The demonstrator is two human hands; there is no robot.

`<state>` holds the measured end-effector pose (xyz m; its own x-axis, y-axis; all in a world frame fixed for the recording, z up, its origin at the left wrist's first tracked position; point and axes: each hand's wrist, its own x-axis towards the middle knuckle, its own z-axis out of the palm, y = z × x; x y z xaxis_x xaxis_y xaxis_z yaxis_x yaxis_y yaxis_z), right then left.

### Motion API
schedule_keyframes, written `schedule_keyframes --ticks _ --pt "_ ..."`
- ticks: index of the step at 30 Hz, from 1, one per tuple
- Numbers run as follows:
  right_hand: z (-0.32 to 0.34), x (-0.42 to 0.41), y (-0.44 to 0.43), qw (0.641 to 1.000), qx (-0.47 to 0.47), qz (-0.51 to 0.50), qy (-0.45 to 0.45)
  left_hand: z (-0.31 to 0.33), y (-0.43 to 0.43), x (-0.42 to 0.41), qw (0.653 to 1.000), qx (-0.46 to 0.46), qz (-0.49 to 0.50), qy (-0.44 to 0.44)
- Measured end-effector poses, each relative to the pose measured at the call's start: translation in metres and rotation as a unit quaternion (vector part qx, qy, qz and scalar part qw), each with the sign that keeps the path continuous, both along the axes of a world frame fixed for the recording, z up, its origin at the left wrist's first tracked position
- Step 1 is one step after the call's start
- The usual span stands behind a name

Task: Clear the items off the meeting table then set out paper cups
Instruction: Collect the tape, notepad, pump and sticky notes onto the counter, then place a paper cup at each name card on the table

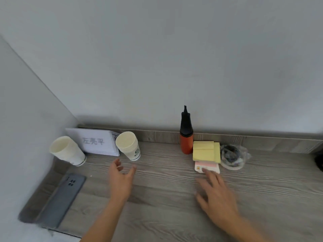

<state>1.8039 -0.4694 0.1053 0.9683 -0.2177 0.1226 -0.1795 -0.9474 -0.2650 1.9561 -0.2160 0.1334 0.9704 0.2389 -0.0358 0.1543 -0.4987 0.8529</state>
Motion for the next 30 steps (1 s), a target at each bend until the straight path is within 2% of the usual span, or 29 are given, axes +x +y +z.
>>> schedule_keyframes --ticks 5,9,12,18,21,25,27,28,30 --pt "-0.027 -0.016 0.069 0.999 0.025 -0.006 0.047 0.007 0.005 0.033 0.996 -0.040 -0.080 0.003" --pt "-0.022 -0.015 0.079 0.997 -0.010 -0.035 0.062 -0.002 0.002 0.057 0.986 -0.100 -0.134 0.022" --pt "-0.018 -0.015 0.084 0.995 -0.021 -0.048 0.085 -0.008 -0.002 0.069 0.983 -0.122 -0.136 0.005" --pt "-0.007 -0.016 0.087 0.993 -0.009 -0.060 0.105 -0.008 -0.010 0.093 0.987 -0.122 -0.105 -0.003" --pt "-0.003 -0.016 0.090 0.992 0.009 -0.066 0.103 0.009 -0.011 0.081 0.984 -0.083 -0.154 -0.030" --pt "0.017 -0.027 0.110 0.981 0.089 -0.130 0.115 0.032 -0.011 0.030 0.940 -0.061 -0.325 -0.089" --pt "0.036 -0.044 0.119 0.960 0.195 -0.172 0.102 0.040 -0.011 -0.001 0.900 -0.072 -0.417 -0.100" --pt "0.046 -0.056 0.123 0.940 0.264 -0.204 0.075 0.043 -0.011 -0.017 0.876 -0.078 -0.464 -0.106" --pt "0.069 -0.086 0.132 0.891 0.363 -0.270 -0.046 0.049 -0.011 -0.049 0.825 -0.069 -0.546 -0.128"
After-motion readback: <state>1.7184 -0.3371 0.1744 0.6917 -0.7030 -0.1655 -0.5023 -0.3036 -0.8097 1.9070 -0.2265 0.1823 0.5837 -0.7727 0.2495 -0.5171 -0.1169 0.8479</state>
